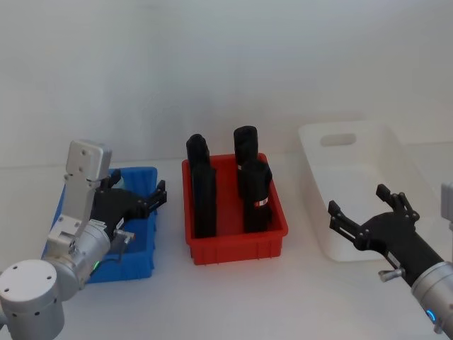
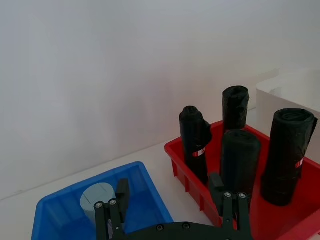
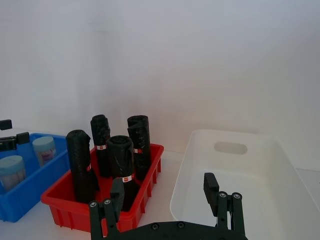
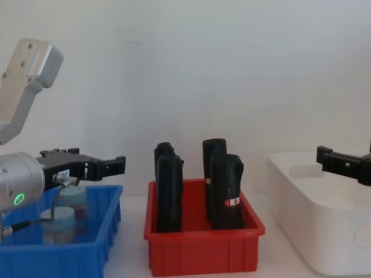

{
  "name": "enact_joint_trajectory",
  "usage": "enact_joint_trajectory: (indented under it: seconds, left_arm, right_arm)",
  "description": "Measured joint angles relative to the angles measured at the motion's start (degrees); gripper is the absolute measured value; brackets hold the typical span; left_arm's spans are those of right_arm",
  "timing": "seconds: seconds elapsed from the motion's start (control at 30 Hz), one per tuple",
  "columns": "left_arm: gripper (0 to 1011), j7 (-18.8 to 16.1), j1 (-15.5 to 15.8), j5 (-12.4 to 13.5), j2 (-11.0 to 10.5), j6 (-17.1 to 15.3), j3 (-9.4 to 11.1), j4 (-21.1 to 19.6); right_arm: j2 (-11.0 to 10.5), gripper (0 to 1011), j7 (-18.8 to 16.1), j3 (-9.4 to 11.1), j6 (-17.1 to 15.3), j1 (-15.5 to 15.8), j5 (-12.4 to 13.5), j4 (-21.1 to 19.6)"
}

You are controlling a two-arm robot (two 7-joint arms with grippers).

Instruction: Pick the cotton swabs from the blue box and place them into the white box.

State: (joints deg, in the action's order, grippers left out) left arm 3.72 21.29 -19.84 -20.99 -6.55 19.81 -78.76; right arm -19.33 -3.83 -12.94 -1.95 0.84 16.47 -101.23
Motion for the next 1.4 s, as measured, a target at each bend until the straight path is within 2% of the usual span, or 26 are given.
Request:
enact_joint_trajectory:
  seconds: [0.33,0.8,1.4]
  left_arm:
    - [1004,-0.83,1.55,-1.28,0.37,-2.66,-1.15,3.82]
    - [1004,-1.47,1.72,-1.68,0.04,-5.97,-2.13,5.75]
    - [1004,-0.74,2.56,-1.06,0.17,-7.37,-2.8,9.19]
  right_arm:
    - [0.0,1001,0.0,0.0,0.0,0.0,0.0,0.0]
    - [0.0,1001,0.0,0.0,0.0,0.0,0.0,0.0]
    - [0.0,1001,0.0,0.0,0.0,0.0,0.0,0.0]
